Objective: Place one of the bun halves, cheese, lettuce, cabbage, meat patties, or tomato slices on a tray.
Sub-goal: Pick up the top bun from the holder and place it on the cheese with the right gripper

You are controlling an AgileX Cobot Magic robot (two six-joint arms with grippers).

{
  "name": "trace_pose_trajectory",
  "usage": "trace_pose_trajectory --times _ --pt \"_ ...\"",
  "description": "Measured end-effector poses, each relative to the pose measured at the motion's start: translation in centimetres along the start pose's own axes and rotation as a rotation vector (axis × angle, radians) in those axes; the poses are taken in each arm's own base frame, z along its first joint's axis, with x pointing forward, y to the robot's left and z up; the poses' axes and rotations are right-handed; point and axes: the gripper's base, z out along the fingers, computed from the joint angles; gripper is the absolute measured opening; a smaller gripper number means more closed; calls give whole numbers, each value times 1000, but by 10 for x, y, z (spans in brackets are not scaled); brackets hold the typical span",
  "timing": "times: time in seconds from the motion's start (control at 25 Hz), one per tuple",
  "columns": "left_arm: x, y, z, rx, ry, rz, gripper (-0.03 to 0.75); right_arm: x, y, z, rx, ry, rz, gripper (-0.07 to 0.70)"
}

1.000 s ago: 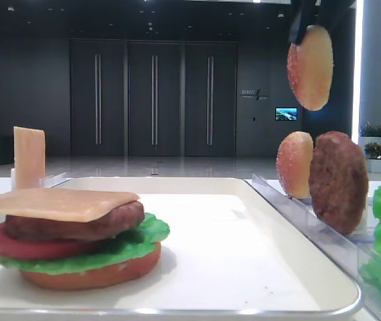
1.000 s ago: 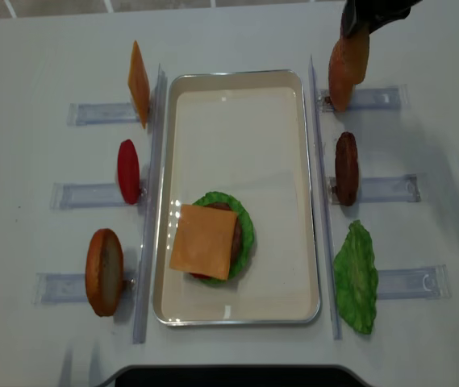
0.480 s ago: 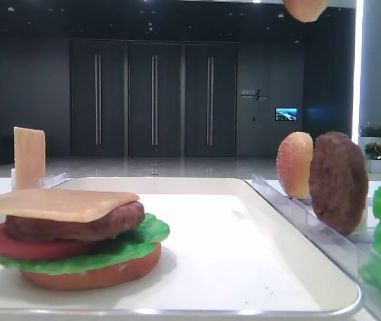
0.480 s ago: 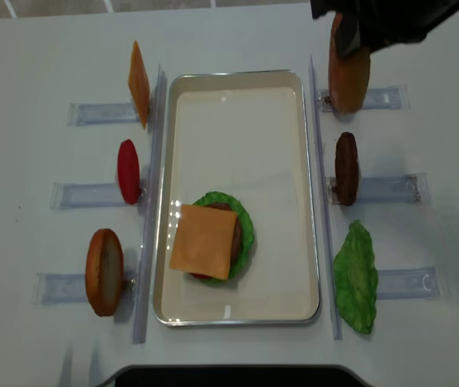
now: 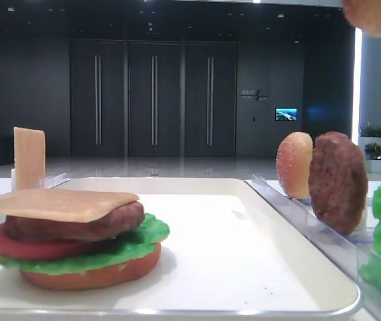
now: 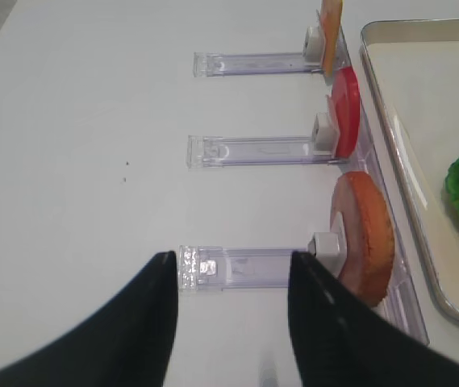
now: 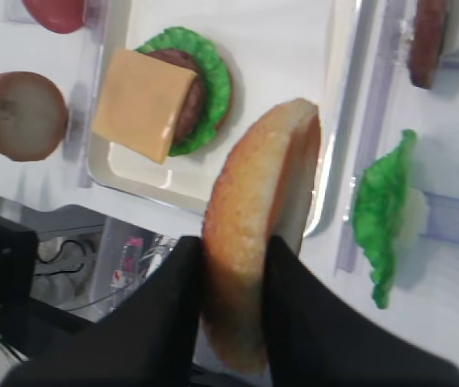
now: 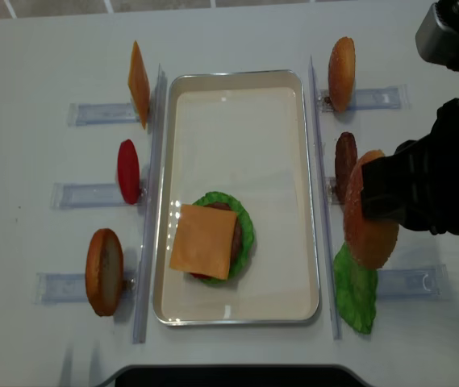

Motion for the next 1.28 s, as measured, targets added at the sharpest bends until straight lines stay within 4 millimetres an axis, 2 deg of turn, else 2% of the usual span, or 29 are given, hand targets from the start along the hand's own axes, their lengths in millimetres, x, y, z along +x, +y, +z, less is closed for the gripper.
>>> trace_pose_trajectory --times 0.24,0.4,0.84,1.12,1.28 --pt "0 0 0 0 0 0 345 -1 19 20 -315 -64 -36 169" --pt "0 0 0 0 0 0 345 -6 28 41 -506 -77 -35 169" --pt "0 0 0 0 0 0 345 -32 35 113 -796 -103 -62 169" --pt "0 0 0 0 0 0 345 -35 25 157 -796 -53 -58 169" --pt "0 0 0 0 0 0 345 -34 19 173 -766 -36 -65 167"
